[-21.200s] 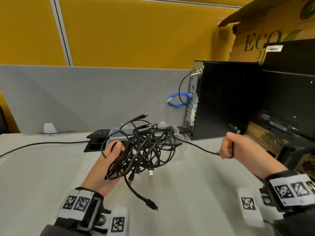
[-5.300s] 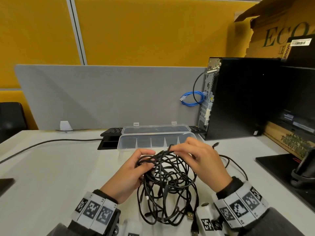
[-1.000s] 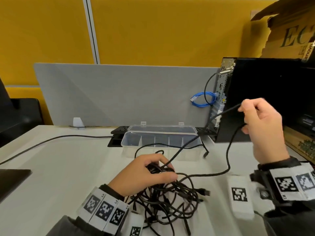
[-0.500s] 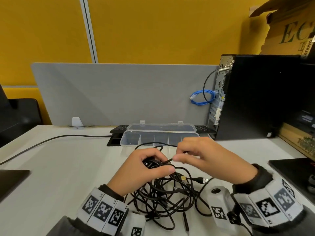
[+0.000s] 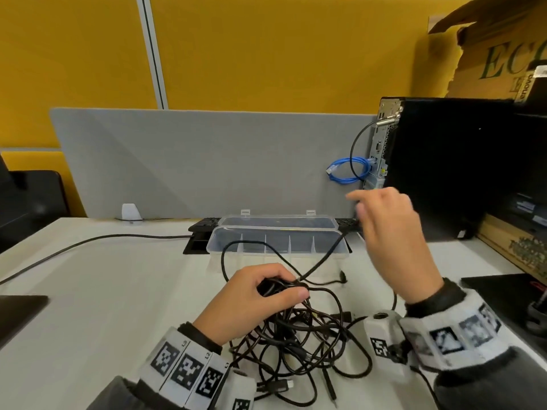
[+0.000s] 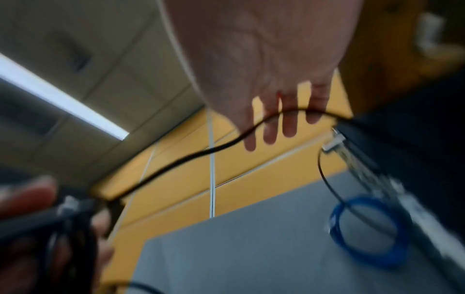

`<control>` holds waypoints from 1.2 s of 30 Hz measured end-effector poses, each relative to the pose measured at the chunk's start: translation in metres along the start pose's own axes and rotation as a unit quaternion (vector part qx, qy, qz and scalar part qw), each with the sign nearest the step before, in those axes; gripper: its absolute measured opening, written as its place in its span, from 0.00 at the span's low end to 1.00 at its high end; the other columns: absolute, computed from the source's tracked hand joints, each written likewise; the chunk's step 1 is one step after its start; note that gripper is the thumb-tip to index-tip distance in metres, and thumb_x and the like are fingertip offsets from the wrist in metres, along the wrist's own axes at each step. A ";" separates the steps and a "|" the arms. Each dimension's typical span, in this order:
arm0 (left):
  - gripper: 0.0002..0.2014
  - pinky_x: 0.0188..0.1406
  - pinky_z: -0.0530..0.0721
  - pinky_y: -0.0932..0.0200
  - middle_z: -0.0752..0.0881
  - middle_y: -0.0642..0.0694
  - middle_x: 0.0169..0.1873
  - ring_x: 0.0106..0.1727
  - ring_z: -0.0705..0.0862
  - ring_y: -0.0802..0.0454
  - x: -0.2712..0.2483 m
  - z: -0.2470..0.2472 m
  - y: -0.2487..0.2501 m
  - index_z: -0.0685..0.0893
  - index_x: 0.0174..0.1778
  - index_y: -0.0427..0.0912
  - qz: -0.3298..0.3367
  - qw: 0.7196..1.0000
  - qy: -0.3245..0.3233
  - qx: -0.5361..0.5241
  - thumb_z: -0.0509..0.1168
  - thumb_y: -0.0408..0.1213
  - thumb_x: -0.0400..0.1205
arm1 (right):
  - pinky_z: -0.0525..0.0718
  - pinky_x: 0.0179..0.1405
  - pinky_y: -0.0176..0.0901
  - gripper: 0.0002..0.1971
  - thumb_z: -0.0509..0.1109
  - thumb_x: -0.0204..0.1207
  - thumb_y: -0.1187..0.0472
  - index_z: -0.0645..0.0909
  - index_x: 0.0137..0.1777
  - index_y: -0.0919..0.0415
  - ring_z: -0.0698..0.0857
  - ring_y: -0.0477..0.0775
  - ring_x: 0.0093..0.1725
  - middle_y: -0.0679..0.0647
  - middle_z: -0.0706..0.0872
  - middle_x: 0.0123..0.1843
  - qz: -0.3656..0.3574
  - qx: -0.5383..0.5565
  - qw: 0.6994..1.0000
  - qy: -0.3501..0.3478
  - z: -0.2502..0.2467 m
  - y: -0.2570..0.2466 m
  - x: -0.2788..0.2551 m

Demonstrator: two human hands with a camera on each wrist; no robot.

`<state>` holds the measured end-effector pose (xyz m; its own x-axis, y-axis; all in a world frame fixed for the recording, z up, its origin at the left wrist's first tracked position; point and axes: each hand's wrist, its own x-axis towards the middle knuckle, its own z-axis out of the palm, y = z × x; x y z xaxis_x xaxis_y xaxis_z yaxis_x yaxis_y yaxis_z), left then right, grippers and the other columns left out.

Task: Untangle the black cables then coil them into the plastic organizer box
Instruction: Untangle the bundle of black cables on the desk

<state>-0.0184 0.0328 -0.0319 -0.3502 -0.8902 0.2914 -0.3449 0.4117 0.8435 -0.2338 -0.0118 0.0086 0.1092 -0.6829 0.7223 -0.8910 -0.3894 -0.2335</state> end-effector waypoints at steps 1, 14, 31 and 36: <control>0.14 0.48 0.82 0.61 0.88 0.49 0.40 0.42 0.85 0.56 0.000 0.001 0.000 0.87 0.41 0.51 -0.001 1.000 0.004 0.001 0.70 0.57 0.71 | 0.72 0.57 0.50 0.17 0.52 0.82 0.54 0.77 0.64 0.53 0.75 0.52 0.59 0.51 0.78 0.57 -0.055 -0.066 0.995 -0.045 0.002 -0.007 -0.006; 0.24 0.62 0.65 0.75 0.74 0.63 0.61 0.64 0.70 0.71 0.010 0.002 -0.016 0.80 0.49 0.68 -0.028 0.998 0.022 0.050 0.69 0.66 0.58 | 0.69 0.30 0.33 0.17 0.62 0.80 0.49 0.81 0.37 0.60 0.76 0.49 0.30 0.51 0.79 0.26 -0.112 0.236 0.936 -0.235 0.029 -0.029 -0.019; 0.25 0.58 0.74 0.74 0.83 0.71 0.51 0.57 0.79 0.70 0.009 -0.005 0.010 0.76 0.54 0.72 -0.027 0.996 0.042 0.072 0.69 0.64 0.60 | 0.67 0.27 0.30 0.18 0.60 0.83 0.56 0.77 0.30 0.54 0.69 0.40 0.24 0.42 0.72 0.21 0.045 0.410 0.911 0.020 0.010 -0.026 -0.004; 0.29 0.56 0.78 0.63 0.86 0.65 0.41 0.52 0.82 0.63 0.000 -0.008 0.029 0.70 0.61 0.73 -0.009 0.991 0.112 0.076 0.71 0.60 0.64 | 0.66 0.25 0.32 0.18 0.58 0.82 0.51 0.75 0.30 0.52 0.67 0.44 0.24 0.47 0.69 0.23 0.057 0.451 0.885 0.099 -0.006 -0.024 0.000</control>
<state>-0.0219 0.0430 -0.0039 -0.1476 -0.9112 0.3845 -0.4820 0.4058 0.7766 -0.2150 0.0016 0.0179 -0.1174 -0.6620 0.7402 -0.1679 -0.7214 -0.6718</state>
